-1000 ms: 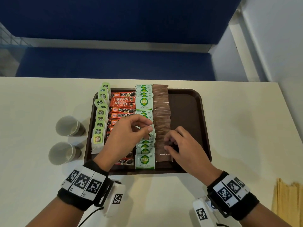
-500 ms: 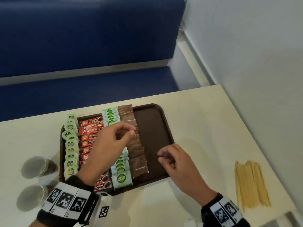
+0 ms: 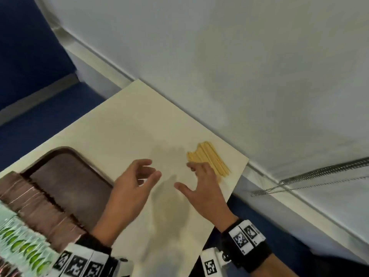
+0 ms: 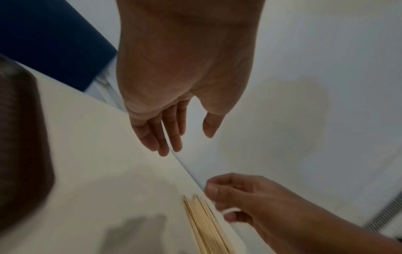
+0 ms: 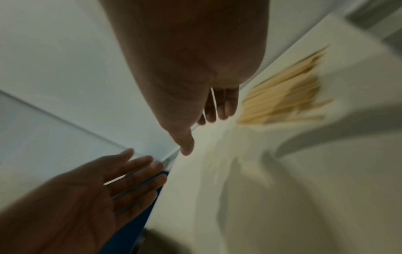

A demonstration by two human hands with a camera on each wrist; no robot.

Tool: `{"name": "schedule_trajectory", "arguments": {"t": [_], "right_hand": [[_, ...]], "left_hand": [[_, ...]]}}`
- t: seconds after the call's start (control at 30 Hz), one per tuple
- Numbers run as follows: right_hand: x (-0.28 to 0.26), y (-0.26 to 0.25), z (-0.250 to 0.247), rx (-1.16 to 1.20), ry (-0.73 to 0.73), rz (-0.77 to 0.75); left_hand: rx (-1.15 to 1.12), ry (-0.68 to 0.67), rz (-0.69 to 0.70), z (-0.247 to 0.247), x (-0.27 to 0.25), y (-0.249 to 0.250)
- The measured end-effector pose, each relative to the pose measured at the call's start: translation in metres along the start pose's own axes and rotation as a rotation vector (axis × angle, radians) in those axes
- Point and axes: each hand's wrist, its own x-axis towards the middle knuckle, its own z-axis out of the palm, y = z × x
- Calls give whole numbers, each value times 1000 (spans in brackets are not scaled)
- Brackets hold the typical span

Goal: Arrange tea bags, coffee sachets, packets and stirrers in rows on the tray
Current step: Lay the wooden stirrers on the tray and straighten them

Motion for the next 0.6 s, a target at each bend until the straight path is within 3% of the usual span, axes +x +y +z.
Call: {"name": "schedule_trajectory", "arguments": {"t": [0.1,0.2,0.37,0.6], "right_hand": [[28,46,-24,-175,152,190],[56,71,-35,-241,127,304],[81,79,-30,-289,35,291],[78,77,-26,-457,22,163]], "left_hand": [[27,-120,-25,64,15,7],[-2,-177,-111,116,31,13],[-105,-89,-267,159,56,20],[-127,3,-308,177,67,26]]}}
